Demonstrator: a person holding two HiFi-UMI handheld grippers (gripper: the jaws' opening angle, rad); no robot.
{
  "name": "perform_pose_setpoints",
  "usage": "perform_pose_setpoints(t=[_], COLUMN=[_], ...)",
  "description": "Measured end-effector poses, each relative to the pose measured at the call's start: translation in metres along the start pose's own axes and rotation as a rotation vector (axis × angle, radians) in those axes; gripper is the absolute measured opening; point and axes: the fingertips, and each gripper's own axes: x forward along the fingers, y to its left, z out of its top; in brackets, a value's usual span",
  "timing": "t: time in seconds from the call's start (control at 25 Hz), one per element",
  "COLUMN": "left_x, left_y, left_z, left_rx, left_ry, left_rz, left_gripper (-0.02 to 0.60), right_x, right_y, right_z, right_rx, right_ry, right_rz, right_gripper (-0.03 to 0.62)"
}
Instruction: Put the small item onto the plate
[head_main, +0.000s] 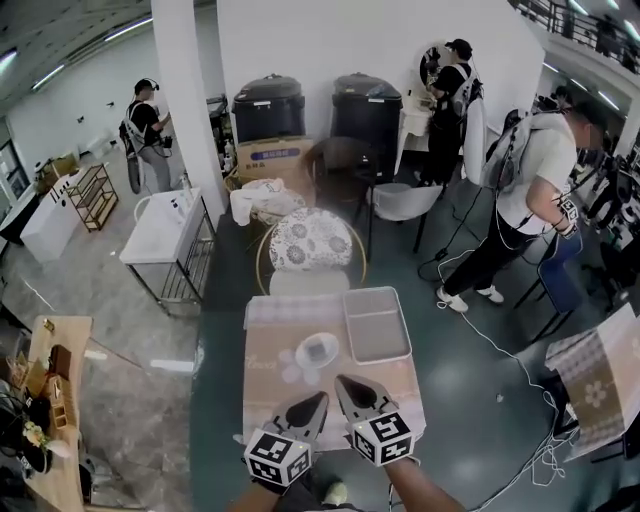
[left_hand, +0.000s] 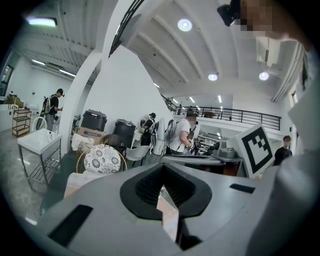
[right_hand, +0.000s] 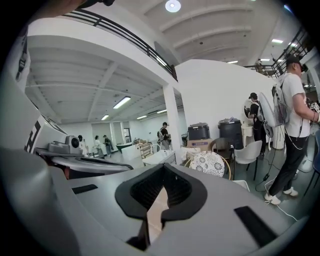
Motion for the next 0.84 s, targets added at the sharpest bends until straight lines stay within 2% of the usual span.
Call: perform_pose_setpoints(t=[0.2, 0.48, 0.84], left_x=[-0.019, -0.046, -0.062], left_y=[-0.025, -0.045, -0.068], left_z=[0.016, 0.027, 0.024], left_rx=[0.044, 0.064, 0.076], left_ry=[-0.048, -0.086, -0.106], left_rz=[-0.001, 0.004, 0.013], left_gripper=[0.005, 0.005, 0.005], right_x=[-0.03, -0.059, -0.09], right_y=[0.016, 0.037, 0.045], right_z=[0.018, 0.038, 0.039], right_rx=[-0.02, -0.04, -0.047], right_ry=[-0.056, -0.112, -0.138], right_rz=[0.008, 0.009, 0.0], right_gripper=[0.015, 0.014, 0.014])
